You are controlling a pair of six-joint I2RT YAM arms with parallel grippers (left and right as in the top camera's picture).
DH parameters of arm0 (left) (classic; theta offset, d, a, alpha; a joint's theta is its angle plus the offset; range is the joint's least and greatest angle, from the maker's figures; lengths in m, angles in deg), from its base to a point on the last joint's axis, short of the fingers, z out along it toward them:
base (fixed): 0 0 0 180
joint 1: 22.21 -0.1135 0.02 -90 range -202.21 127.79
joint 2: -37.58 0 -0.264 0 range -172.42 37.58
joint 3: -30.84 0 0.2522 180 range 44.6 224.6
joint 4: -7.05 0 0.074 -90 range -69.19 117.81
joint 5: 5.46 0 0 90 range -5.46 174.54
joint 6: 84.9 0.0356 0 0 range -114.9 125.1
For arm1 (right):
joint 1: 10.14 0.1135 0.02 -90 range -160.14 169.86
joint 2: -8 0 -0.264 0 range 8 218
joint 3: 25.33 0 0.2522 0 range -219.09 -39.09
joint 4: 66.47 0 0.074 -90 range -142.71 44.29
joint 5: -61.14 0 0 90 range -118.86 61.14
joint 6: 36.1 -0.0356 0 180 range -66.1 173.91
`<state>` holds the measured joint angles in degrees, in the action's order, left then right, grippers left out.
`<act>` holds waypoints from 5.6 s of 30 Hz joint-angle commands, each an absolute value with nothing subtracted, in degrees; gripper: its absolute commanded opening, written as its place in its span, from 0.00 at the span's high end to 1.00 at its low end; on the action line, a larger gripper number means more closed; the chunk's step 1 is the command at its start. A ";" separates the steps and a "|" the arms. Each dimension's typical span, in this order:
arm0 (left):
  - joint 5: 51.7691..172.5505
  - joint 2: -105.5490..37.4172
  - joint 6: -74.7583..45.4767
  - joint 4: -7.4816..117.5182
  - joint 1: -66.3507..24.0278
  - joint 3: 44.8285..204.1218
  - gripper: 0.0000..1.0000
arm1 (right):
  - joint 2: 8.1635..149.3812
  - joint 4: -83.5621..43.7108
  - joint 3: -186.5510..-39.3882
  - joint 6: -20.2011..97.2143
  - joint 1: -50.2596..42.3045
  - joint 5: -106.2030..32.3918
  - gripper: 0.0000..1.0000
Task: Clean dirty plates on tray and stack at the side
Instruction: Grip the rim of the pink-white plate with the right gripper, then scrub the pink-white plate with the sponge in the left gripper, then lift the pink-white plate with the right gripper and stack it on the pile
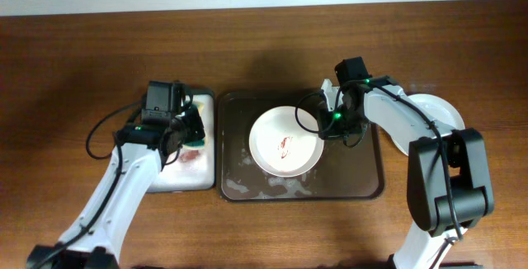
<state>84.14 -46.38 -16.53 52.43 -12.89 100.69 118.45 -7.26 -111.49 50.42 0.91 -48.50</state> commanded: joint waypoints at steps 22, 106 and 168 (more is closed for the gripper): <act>72.49 -38.51 -2.28 40.17 -11.82 101.83 1.00 | 119.02 -7.33 -111.08 50.07 1.19 -49.22 0.96; 93.08 -71.95 -24.14 31.75 11.42 104.50 1.00 | 119.07 -8.59 -106.86 50.05 1.59 -49.24 0.96; 83.24 -64.06 -8.07 52.65 -15.03 101.09 0.31 | 96.12 -5.16 -114.38 42.46 34.22 31.65 0.96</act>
<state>83.59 -63.21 -8.34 52.49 -14.79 101.48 97.38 -4.99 -113.35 43.36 33.85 26.82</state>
